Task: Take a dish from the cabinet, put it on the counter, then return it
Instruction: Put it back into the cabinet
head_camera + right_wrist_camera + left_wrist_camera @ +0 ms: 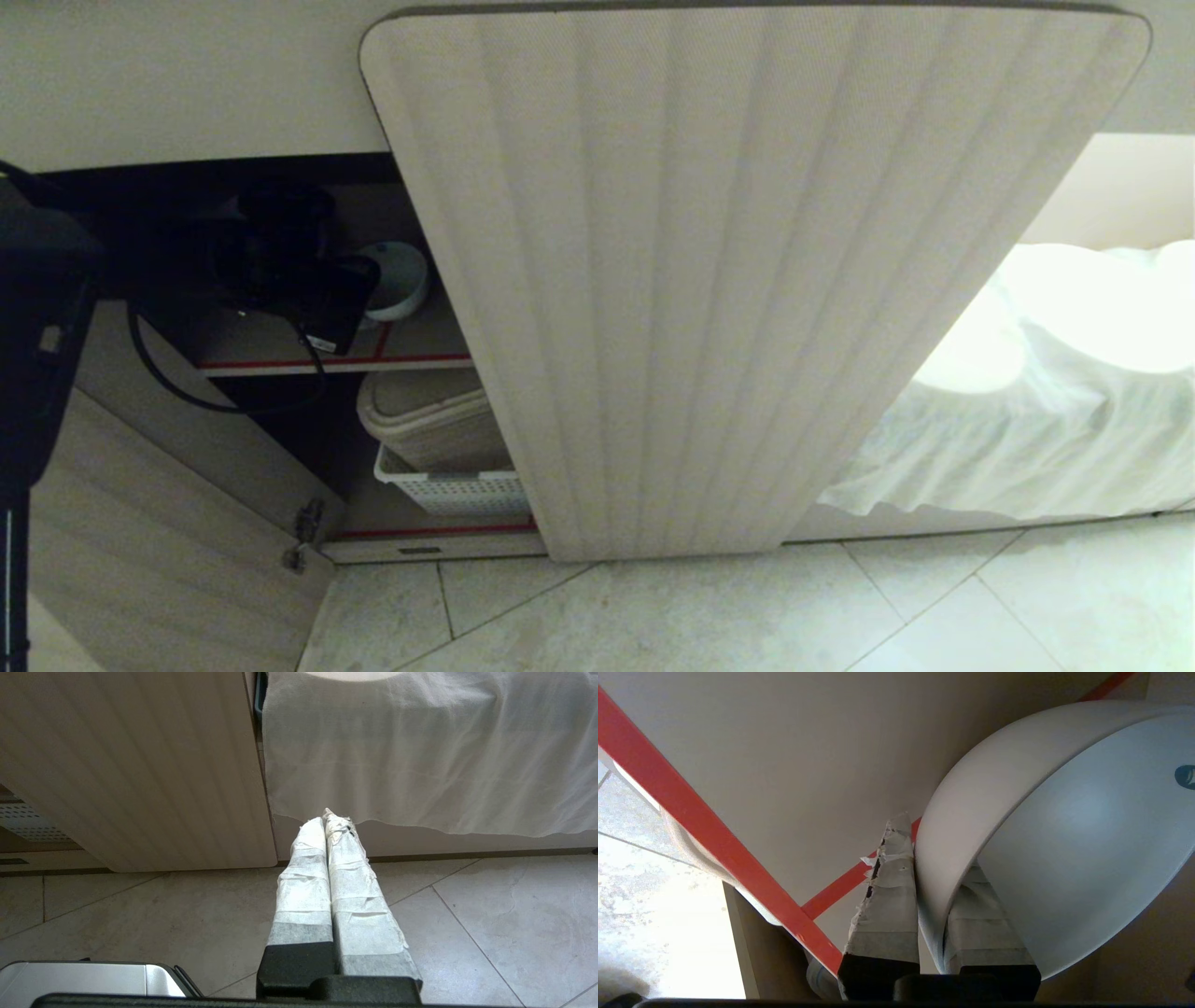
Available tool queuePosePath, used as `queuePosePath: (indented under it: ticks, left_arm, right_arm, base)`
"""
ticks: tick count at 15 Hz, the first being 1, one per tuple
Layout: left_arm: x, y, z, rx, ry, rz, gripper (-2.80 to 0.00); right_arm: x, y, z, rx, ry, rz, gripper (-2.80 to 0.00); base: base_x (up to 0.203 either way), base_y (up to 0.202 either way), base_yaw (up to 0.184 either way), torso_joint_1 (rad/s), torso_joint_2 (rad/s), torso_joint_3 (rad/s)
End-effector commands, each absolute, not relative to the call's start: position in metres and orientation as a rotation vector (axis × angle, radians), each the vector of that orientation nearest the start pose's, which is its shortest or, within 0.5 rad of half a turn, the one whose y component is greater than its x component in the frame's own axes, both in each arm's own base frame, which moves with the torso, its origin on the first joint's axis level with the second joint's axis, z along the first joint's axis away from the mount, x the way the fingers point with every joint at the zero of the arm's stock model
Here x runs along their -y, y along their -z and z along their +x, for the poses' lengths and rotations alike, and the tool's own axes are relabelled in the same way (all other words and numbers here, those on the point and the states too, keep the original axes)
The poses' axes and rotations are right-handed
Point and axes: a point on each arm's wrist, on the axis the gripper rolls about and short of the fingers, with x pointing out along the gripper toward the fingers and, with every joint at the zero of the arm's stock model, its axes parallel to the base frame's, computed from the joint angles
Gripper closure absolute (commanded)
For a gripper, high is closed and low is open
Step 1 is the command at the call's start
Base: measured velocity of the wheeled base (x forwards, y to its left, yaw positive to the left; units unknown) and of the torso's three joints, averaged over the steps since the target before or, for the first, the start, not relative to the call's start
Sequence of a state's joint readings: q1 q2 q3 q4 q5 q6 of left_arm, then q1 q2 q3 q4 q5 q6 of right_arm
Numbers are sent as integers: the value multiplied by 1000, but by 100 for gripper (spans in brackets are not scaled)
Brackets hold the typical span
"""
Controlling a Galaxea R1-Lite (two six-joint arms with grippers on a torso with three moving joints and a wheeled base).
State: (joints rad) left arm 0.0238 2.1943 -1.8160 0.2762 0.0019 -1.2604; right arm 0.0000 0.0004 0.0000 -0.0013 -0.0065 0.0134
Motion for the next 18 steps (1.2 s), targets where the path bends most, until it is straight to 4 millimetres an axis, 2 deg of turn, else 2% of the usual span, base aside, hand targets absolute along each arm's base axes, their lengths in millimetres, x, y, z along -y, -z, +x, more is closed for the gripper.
queuePosePath:
  ticks: [1, 18]
  left_arm:
    - [-13, -184, 448, -551, -445, -1226, 0]
    - [-15, -181, 451, -551, -450, -1227, 0]
  right_arm:
    - [0, -76, -23, 2, 6, 14, 0]
    - [0, -76, -23, 2, 5, 14, 0]
  base:
    - [0, 0, 0, 0, 0, 0]
    - [0, 0, 0, 0, 0, 0]
